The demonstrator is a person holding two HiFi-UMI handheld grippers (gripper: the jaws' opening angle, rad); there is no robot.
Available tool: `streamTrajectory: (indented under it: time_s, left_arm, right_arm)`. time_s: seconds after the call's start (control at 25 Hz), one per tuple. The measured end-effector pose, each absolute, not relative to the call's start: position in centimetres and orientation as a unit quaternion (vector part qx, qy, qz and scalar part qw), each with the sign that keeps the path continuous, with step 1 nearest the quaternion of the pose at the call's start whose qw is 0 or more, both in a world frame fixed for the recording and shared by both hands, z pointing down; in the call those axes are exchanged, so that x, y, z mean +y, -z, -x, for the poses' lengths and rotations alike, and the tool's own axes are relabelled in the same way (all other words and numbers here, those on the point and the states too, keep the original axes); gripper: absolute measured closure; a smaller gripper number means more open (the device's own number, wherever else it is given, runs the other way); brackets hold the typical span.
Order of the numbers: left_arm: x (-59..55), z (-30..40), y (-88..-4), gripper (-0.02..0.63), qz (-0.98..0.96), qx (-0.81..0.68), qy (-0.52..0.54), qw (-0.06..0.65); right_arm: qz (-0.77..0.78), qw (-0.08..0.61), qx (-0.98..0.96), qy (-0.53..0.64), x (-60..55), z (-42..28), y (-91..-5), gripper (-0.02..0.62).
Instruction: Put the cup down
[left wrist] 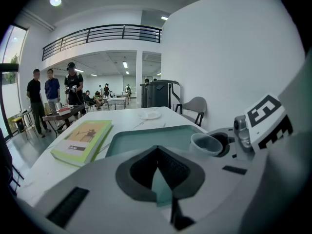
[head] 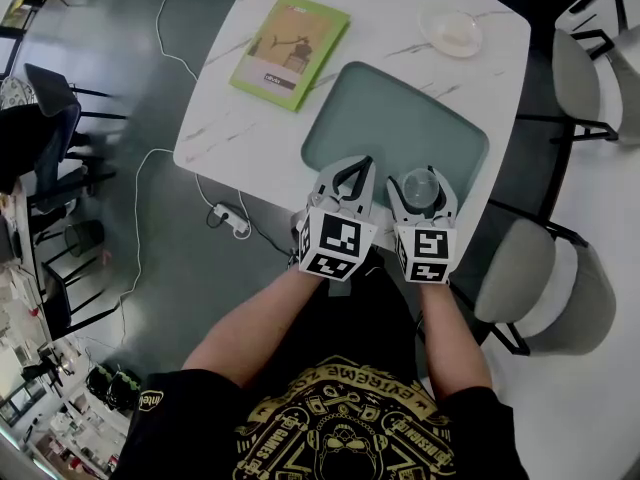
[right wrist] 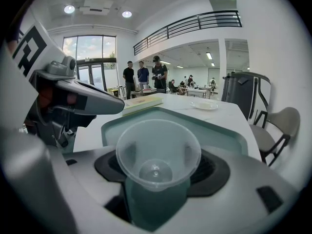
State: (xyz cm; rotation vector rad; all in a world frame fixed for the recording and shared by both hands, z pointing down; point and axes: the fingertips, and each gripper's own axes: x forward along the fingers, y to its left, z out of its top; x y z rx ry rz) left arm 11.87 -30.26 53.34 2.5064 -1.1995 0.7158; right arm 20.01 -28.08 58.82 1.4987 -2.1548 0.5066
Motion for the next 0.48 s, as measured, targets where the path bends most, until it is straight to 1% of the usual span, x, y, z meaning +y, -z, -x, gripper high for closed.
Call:
streamTrajectory:
  time_s: [0.24,0.48]
  left_arm:
    - [-29.88,-12.03,-53.23,0.603,-0.866,-0.413,-0.25,0.135]
    - [-29.64,-12.22,-52.88,0.603,-0.867,-0.411,-0.248,0.132]
  right_arm:
    - [-0.548,0.23,-0.783,-0.185,-27.69,-20.27,-58.6,0.291]
    - [-0.541,0.229,-0.786,-0.193,-27.27,-20.11,-58.48,0.253]
